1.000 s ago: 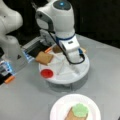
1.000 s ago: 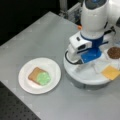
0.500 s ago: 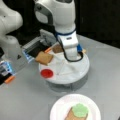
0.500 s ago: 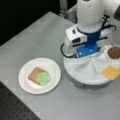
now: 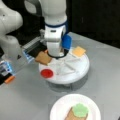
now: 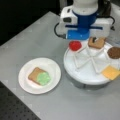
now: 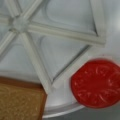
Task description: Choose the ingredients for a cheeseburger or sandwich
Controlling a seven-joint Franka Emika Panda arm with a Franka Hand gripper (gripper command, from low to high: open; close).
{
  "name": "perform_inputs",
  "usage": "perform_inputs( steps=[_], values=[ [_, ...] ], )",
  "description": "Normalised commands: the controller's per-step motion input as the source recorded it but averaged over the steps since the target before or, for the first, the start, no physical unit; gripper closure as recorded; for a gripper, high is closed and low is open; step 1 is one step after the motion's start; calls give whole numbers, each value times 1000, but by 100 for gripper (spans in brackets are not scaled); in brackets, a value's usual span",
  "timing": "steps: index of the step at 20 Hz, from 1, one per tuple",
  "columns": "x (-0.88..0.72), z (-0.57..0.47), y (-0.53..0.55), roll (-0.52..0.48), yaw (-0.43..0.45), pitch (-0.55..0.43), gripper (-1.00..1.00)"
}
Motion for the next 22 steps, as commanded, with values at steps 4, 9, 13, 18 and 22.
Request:
perform_inputs(
  steps=[4, 9, 13, 18, 22],
  values=[
    [-187, -12, -334, 60, -444, -11, -100],
    [-255, -50, -386, 154, -384, -11, -100],
    [-275, -134, -290, 82, -285, -41, -100],
    [-265, -224, -160, 148, -178, -67, -100],
    [-203, -208, -100, 261, -230, -115, -100]
  ],
)
